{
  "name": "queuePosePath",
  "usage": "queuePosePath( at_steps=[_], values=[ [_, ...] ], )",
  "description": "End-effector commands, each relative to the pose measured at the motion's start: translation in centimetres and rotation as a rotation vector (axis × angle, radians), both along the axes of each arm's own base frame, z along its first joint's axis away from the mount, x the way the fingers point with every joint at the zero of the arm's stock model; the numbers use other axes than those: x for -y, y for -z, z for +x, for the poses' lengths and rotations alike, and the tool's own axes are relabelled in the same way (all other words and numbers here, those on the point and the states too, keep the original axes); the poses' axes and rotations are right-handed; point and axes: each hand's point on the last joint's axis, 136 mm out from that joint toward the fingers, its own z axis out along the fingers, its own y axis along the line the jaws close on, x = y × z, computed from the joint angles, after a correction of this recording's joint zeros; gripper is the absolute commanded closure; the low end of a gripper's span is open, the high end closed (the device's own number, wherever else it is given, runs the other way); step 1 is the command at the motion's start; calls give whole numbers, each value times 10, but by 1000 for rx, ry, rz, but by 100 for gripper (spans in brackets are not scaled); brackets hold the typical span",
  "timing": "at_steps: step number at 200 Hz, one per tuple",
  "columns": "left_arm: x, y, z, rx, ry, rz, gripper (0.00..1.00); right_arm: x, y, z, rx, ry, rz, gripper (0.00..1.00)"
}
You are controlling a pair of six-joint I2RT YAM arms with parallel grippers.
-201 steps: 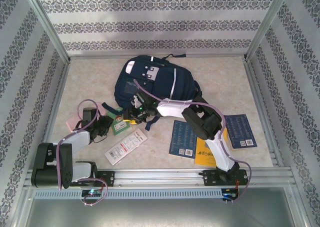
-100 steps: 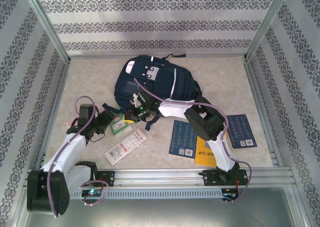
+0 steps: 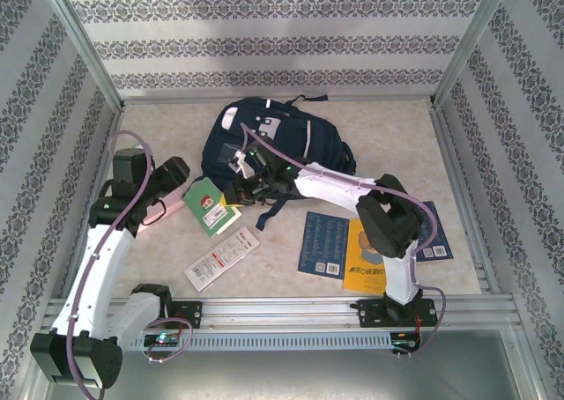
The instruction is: Pack the student bag
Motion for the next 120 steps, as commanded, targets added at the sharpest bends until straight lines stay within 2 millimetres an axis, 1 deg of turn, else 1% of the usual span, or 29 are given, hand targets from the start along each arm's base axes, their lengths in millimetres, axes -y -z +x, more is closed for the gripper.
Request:
queuePosePath(
  at_steps=[1,17,25,45,51,62,77,87,97,120],
  values=[
    [9,-6,4,-11,110,67,25,15,-51,9,121,-33,88,100],
    [22,-10,13,6,181,36,24,26,-63,13,147,-26,112,100],
    [29,-13,17,20,216,20,23,32,-73,14,164,-26,132,100],
    [54,-24,28,79,364,-30,21,43,-92,11,197,-50,177,100],
    [61,-25,31,90,412,-41,19,46,-96,11,210,-57,188,100],
    [72,-24,38,88,482,-68,18,54,-106,10,232,-68,210,100],
    [90,-29,48,107,583,-133,17,65,-117,10,247,-76,245,100],
    [103,-36,53,141,654,-197,14,73,-124,10,250,-77,269,100],
    [114,-44,57,176,706,-265,13,81,-130,10,257,-76,290,100],
    [129,-67,62,280,782,-382,14,95,-139,9,278,-73,317,100]
  ],
)
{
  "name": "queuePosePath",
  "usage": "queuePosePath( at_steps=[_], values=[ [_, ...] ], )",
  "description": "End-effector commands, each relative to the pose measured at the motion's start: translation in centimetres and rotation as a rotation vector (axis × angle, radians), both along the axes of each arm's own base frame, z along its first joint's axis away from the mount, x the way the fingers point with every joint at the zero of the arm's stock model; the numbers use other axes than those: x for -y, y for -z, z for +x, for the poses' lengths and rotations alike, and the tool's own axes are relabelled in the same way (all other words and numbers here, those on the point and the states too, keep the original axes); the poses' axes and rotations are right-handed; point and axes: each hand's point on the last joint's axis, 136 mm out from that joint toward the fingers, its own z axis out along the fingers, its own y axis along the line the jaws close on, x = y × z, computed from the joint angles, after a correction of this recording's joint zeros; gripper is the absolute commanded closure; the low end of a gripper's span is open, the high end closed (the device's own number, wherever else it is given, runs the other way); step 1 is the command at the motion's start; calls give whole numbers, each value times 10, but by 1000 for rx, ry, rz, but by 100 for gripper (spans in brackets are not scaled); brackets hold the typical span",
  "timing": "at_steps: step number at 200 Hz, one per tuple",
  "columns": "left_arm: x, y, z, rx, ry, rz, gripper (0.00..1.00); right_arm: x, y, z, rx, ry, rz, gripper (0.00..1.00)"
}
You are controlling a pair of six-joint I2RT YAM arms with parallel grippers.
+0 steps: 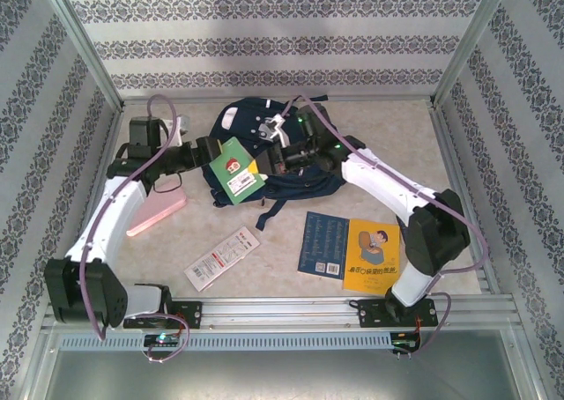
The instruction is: Pack the student bag
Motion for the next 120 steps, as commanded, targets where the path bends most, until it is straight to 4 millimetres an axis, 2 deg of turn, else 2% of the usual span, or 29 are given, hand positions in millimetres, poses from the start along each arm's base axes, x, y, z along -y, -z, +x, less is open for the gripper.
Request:
queuePosePath(
  at_steps=[1,28,67,89,120],
  values=[
    [34,-55,0,188,197,-200,14,12,-32,-15,90,-84,108,100],
    [39,-67,1,235,222,-270,14,23,-42,-13,104,-62,149,100],
    [45,-79,1,270,251,-357,15,27,-48,-8,97,-46,185,100],
    [48,-76,0,256,257,-369,20,29,-53,-4,98,-30,200,100],
    [55,-76,-4,238,268,-420,32,32,-57,6,94,0,209,100]
  ],
)
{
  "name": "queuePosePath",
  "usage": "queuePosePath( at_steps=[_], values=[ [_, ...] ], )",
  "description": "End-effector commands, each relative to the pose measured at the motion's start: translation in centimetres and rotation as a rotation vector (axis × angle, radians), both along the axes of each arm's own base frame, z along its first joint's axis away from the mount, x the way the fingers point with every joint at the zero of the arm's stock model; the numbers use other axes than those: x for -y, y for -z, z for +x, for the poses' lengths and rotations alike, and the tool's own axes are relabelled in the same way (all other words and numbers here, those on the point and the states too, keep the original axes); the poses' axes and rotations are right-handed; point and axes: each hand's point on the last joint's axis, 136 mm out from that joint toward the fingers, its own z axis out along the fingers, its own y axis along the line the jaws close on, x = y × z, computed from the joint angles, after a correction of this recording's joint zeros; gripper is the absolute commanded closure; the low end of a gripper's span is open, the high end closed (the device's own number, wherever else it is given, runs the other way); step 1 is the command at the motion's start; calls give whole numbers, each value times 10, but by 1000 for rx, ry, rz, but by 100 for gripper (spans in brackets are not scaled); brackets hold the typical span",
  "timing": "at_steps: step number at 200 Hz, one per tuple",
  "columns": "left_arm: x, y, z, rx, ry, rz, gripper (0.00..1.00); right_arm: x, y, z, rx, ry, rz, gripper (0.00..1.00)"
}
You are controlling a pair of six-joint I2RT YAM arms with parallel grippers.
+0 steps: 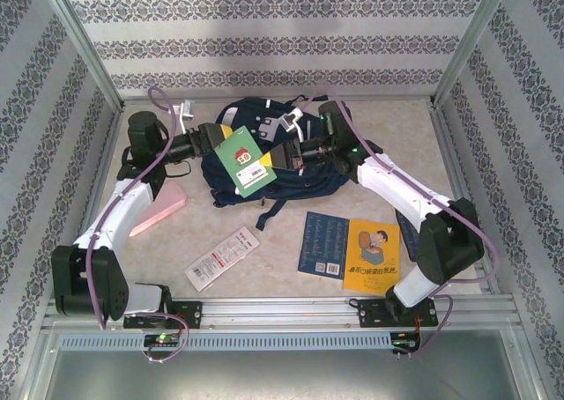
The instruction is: Pack the student bag
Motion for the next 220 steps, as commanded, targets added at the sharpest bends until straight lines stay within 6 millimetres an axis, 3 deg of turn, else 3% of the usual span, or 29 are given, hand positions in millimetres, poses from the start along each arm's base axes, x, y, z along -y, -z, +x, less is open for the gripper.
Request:
queuePosePath(
  at_steps=[1,40,77,93,100,116,155,181,220],
  values=[
    [13,-12,-6,42,58,-62,33,6,-28,2,70,-2,69,100],
    [29,-9,-13,20,113,-76,55,9,-25,16,58,43,60,100],
    [28,-16,-13,42,98,-69,87,14,-18,27,37,85,42,100],
    [26,-20,-12,57,76,-60,94,19,-11,34,29,127,16,100],
    [25,-22,-12,64,65,-56,97,22,-8,39,25,157,2,88],
    [21,-29,-10,76,17,-47,100,31,-4,46,25,233,-30,43],
    [0,-51,-1,75,-179,-105,100,54,0,51,27,448,-56,3],
    [-13,-63,4,29,-298,-224,100,47,0,41,-20,494,4,2],
    [-4,-71,0,-29,-343,-327,100,19,-18,28,-55,515,132,2]
  ],
)
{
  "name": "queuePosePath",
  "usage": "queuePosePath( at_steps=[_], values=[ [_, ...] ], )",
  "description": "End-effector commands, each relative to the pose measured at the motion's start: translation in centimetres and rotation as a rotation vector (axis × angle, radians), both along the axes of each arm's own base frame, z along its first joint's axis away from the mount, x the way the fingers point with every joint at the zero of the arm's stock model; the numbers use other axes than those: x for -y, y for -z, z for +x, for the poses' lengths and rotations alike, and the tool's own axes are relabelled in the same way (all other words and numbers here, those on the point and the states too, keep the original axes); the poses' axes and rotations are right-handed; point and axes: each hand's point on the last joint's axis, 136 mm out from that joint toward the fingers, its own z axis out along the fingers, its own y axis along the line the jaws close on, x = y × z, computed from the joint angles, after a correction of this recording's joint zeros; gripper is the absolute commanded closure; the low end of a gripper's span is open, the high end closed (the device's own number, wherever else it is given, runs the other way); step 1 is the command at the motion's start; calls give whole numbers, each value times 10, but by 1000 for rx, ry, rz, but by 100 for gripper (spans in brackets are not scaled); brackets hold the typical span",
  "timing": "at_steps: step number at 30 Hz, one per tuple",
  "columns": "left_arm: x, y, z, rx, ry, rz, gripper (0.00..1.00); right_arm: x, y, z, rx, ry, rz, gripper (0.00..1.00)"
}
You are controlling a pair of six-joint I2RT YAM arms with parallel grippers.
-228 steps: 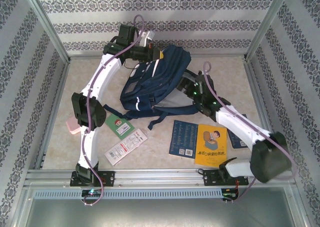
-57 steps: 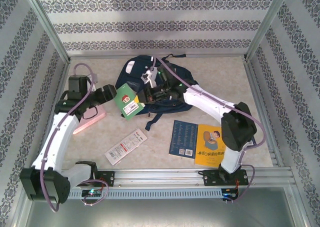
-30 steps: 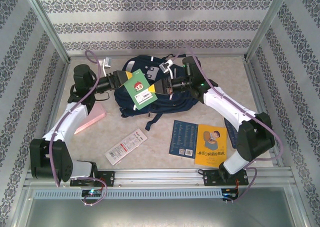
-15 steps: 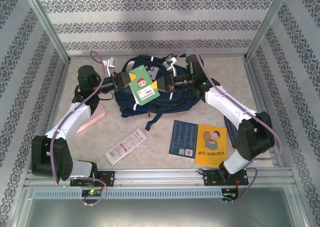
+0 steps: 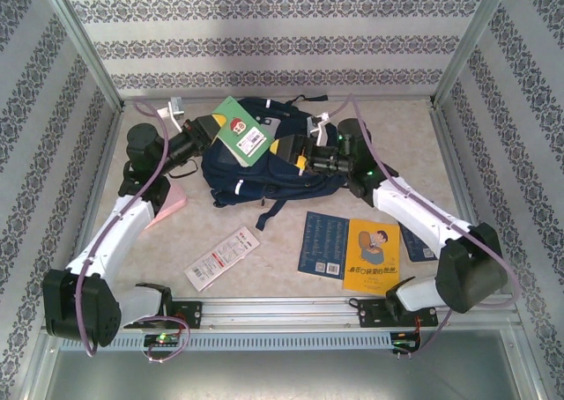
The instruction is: Pack the student bag
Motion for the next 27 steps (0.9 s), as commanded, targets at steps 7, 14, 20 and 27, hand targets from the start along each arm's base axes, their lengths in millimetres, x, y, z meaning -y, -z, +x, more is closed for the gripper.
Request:
queuePosePath(
  at_steps=[7,14,20,27],
  values=[
    [7,-42,-14,9,-93,-180,100,-29,-52,7,0,100,324,2],
    [5,-62,-25,20,-103,-228,100,-42,-53,10,-29,103,411,2],
    [3,-71,-32,30,-119,-245,100,-59,-72,2,-4,60,486,2],
    [0,-62,-33,10,-146,-241,100,-56,-104,-2,51,56,617,16]
  ],
)
